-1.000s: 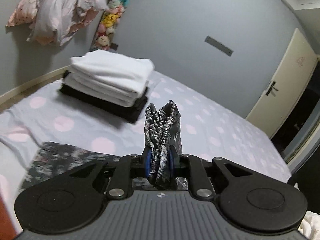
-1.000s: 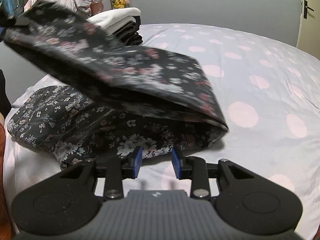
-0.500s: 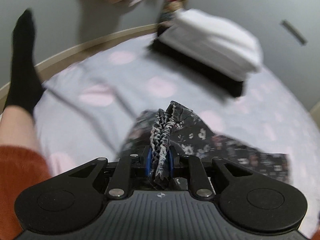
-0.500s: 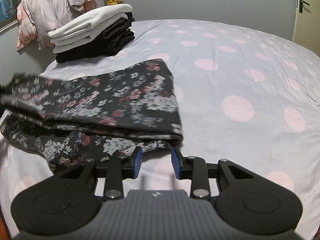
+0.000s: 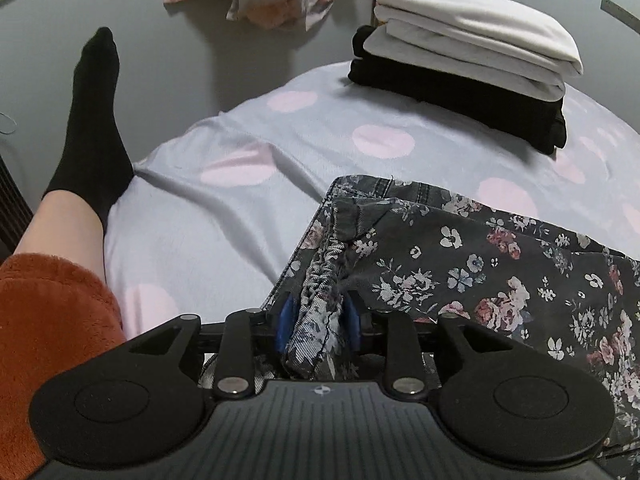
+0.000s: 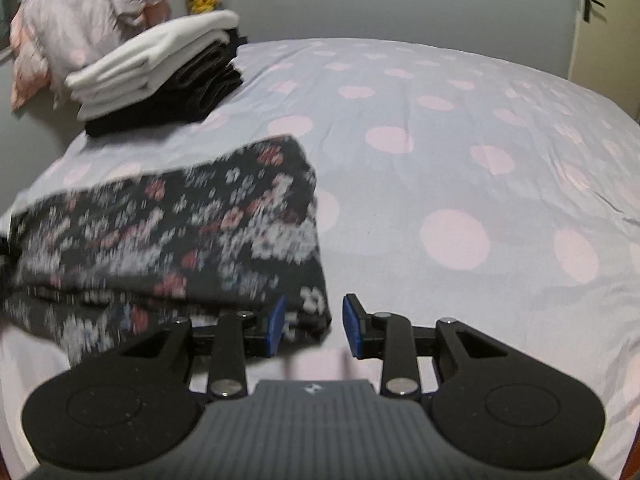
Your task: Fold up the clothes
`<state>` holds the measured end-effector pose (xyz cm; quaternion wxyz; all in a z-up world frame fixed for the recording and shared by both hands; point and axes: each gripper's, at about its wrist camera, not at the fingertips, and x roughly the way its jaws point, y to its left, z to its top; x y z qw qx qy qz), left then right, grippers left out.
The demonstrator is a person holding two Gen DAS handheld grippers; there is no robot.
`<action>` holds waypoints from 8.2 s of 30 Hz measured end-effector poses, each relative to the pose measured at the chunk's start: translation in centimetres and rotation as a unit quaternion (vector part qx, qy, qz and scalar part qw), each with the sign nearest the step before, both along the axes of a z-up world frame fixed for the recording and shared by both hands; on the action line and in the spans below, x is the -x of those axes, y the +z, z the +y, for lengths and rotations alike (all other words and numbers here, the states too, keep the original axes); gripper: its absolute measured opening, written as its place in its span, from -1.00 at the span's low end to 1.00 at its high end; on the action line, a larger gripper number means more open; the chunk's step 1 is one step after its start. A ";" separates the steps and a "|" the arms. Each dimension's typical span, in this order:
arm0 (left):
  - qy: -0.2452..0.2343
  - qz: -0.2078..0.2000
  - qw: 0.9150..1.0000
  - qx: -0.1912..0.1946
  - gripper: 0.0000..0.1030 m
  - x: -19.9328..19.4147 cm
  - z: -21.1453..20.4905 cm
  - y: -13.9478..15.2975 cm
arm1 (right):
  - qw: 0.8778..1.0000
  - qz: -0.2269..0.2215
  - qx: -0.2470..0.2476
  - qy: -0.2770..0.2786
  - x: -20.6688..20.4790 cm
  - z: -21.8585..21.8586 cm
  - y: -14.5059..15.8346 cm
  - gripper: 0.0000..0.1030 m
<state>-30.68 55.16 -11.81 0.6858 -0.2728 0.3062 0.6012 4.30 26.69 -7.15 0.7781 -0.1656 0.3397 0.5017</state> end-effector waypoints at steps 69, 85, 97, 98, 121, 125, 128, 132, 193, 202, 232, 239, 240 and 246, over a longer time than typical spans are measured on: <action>-0.084 0.043 0.995 -0.024 0.18 -4.3 -3.7 -0.2 | 0.968 0.229 -0.085 -0.056 -6.2 1.6 2.2 -0.87; -0.265 -0.009 0.963 0.034 0.06 -9.2 -9.4 0.1 | 0.967 0.193 -0.053 -0.160 -11.6 -9.9 3.7 -0.88; -0.264 0.000 0.964 0.037 0.03 -9.4 -9.2 -0.3 | 0.968 0.173 0.045 -0.174 -12.4 -9.7 -1.9 -0.73; -0.263 0.000 0.964 0.037 0.03 -9.4 -9.3 -0.3 | 0.968 0.168 0.052 -0.179 -12.6 -9.9 -2.0 -0.71; -0.247 -0.069 0.967 0.002 0.03 -7.0 -6.6 3.0 | 0.983 0.135 -0.032 -0.119 -14.6 -7.5 0.8 -0.48; -0.230 -0.035 0.973 0.006 0.03 -8.0 -4.9 1.8 | 0.985 0.137 -0.035 -0.101 -15.3 -5.3 0.7 -0.38; -0.219 -0.020 0.975 0.022 0.03 -8.4 -3.6 0.6 | 0.986 0.139 -0.035 -0.087 -16.0 -3.6 0.4 -0.35; -0.204 -0.026 0.977 0.050 0.03 -8.5 -2.3 -0.8 | 0.986 0.147 -0.034 -0.072 -17.0 -1.3 -0.3 -0.30; -0.411 -0.008 0.910 0.051 -0.43 -17.6 -20.4 -0.9 | 0.939 0.336 -0.066 0.020 -14.1 -2.9 6.0 -0.90; -0.313 -0.081 0.946 0.029 -0.43 -11.0 -15.2 4.3 | 0.943 0.325 -0.061 0.037 -9.4 0.9 11.2 -0.90; -0.069 -0.210 0.974 0.054 -0.43 5.0 -2.4 3.3 | 0.922 0.355 0.090 0.127 14.6 22.6 0.1 -0.88; -0.090 -0.226 0.970 0.027 -0.43 4.9 -3.8 4.3 | 0.928 0.334 0.049 0.155 13.6 20.8 2.4 -0.39; -0.094 -0.230 0.968 0.020 -0.43 4.8 -4.2 4.5 | 0.932 0.322 0.038 0.160 13.2 20.0 3.1 -0.39; -0.146 -0.208 0.967 -0.007 -0.43 2.8 -6.7 5.3 | 0.956 0.255 0.012 0.144 9.1 13.7 4.1 -0.39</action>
